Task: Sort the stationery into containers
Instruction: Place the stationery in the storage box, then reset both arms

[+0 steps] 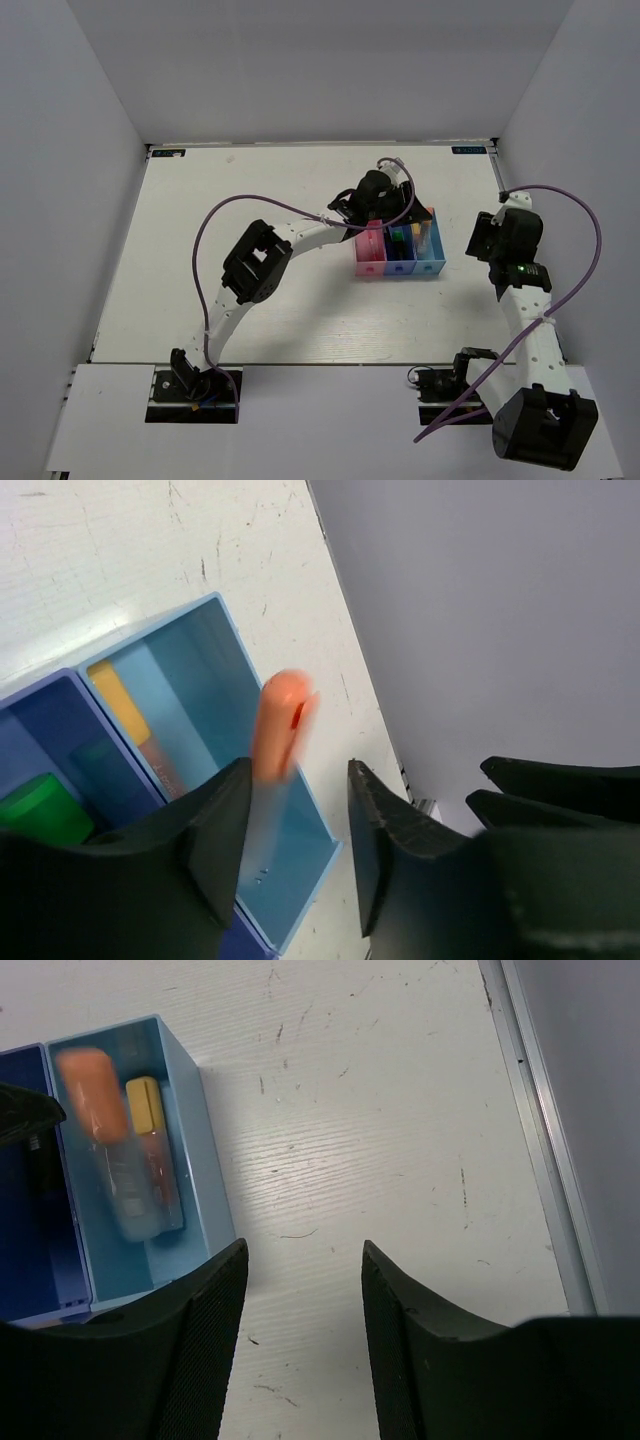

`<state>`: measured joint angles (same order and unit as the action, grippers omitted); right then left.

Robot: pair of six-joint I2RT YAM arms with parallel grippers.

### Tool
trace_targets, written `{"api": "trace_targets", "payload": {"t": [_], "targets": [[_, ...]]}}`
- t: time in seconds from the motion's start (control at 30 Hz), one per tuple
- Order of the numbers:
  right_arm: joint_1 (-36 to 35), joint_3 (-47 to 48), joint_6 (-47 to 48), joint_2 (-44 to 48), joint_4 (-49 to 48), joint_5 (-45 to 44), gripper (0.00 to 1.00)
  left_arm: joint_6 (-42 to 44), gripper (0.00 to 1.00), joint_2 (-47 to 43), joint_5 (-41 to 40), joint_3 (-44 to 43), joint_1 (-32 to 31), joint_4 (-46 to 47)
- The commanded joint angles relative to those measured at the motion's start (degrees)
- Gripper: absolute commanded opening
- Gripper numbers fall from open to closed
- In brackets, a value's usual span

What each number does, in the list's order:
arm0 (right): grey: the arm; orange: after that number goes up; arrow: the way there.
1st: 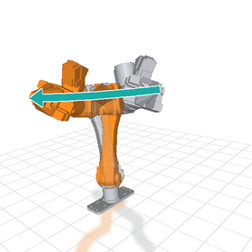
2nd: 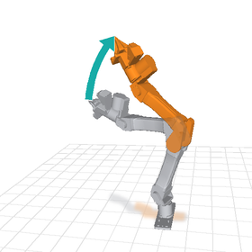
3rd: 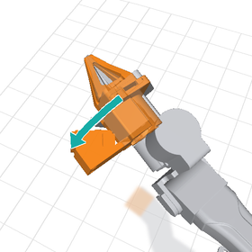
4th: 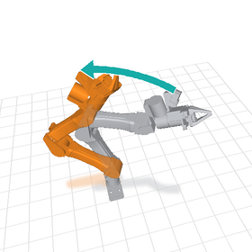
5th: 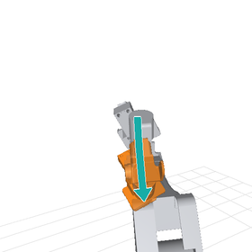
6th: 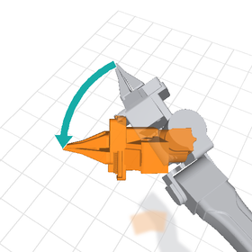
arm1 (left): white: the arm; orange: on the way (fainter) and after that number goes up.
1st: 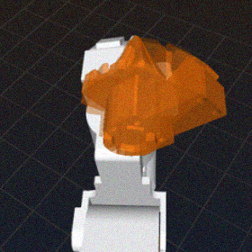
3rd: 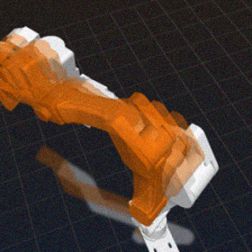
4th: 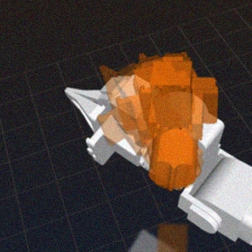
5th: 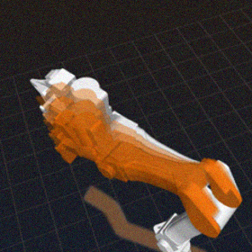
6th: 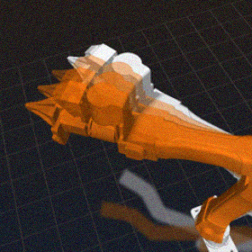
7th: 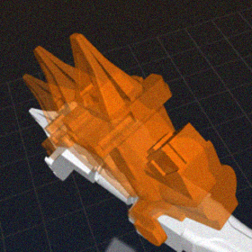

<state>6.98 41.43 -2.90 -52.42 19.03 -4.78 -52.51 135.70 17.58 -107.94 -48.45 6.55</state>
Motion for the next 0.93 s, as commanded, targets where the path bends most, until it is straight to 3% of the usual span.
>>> {"api": "trace_targets", "payload": {"t": [0.0,0.17,0.27,0.33,0.37,0.4,0.43,0.53,0.57,0.6,0.63,0.7,0.73,0.9], "targets": [[1.01,0.41,-0.97,0.74,-1.80,1.52,0.53,-0.22,0.54,-0.52,-1.15,-2.71,-0.07,-0.22],[2.24,0.23,-1.59,0.66,-1.36,2.58,0.54,-0.40,0.56,-0.87,-1.24,-2.37,0.02,-0.92],[3.03,0.23,-1.41,0.83,-1.01,3.81,0.55,0.04,0.49,-3.32,-1.24,-0.27,0.10,-0.75],[3.73,0.49,-0.45,0.92,-0.48,7.23,0.60,2.14,0.37,-6.13,-0.80,0.97,0.28,-1.27],[3.91,0.76,-0.18,1.01,-0.13,8.28,0.69,2.85,0.28,-8.93,-0.54,4.02,0.54,-2.32],[3.92,0.93,0.69,1.27,1.18,10.81,0.70,5.99,0.11,-10.61,-0.53,5.27,0.81,-3.11],[4.18,1.11,0.96,1.18,1.62,12.75,0.70,7.24,0.01,-14.46,-0.71,8.07,0.90,-5.90],[4.27,1.46,1.93,1.18,4.35,18.74,0.73,16.90,0.00,-26.51,-3.85,17.11,0.90,-17.07],[4.35,1.98,2.02,1.01,4.96,20.49,0.77,21.00,0.03,-34.80,-4.48,21.67,0.81,-21.27],[4.01,1.99,2.45,1.01,5.49,20.59,0.82,22.79,0.18,-37.32,-6.32,26.24,0.81,-25.75],[4.09,2.08,1.76,1.01,5.93,21.12,0.90,27.07,0.62,-40.13,-9.38,28.38,0.81,-28.14],[3.92,2.51,-1.75,1.01,6.02,21.12,0.90,29.30,0.94,-50.07,-12.83,35.94,1.07,-36.67],[3.92,2.69,-2.55,1.27,5.85,21.65,0.90,31.48,1.00,-52.36,-15.01,37.96,1.42,-38.08],[4.09,1.99,-3.52,1.19,5.41,26.56,0.90,33.08,1.00,-73.60,-15.74,56.05,7.03,-42.93]]}}
